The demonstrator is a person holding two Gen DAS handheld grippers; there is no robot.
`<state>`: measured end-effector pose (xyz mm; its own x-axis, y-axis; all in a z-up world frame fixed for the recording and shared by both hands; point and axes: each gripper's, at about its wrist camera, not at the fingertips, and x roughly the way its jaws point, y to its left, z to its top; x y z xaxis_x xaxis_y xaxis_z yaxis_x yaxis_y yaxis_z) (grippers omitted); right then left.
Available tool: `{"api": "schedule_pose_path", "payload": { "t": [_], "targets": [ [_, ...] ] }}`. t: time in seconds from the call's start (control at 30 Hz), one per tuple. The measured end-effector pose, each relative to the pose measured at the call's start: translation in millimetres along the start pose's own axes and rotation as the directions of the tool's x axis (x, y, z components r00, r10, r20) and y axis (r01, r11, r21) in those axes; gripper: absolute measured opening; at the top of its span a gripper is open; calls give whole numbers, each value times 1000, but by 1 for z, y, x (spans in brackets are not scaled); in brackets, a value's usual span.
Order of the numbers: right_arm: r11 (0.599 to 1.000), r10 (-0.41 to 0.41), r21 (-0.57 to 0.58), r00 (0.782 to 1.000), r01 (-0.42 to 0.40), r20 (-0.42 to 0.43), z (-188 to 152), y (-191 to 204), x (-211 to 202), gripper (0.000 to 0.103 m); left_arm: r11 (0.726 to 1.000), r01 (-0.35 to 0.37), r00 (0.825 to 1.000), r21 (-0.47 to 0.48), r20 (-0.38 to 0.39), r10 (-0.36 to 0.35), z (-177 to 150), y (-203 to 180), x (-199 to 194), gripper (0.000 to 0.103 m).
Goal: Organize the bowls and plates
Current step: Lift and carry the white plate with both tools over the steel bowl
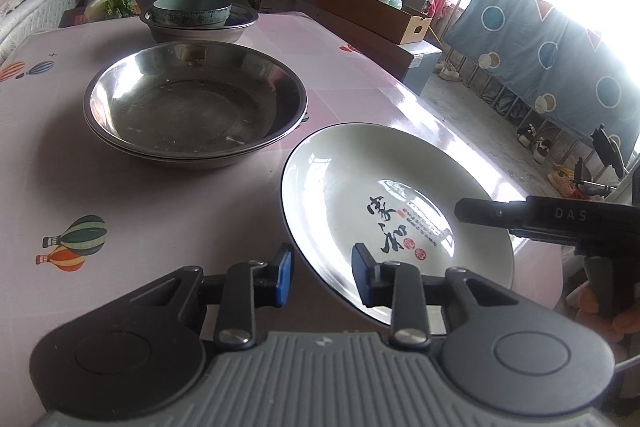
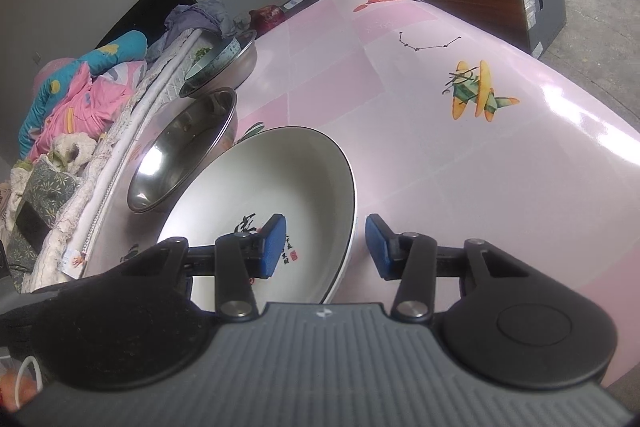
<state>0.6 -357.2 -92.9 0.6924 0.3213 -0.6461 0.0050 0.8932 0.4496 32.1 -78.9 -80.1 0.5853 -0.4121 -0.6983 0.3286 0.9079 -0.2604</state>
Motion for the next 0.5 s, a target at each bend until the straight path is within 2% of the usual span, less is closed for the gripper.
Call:
{"api": "schedule_pose_path", "payload": {
  "t": [0.1,0.27,0.5],
  "targets": [
    [999,-34,-32,999,34,6,-4,1,-2,28,1000,-30,1000,9,2,30,0,0,4,22],
    [999,-28,-32,1000,28,7,-7,-1,-3,16,1000,-24,1000,-10,5,24,0,1,4,21],
    [999,-24,-41,1000,25,15,-8,-1,-1,15,1000,-7,1000,8,-12,8,-4,-3,-2,22]
  ]
}}
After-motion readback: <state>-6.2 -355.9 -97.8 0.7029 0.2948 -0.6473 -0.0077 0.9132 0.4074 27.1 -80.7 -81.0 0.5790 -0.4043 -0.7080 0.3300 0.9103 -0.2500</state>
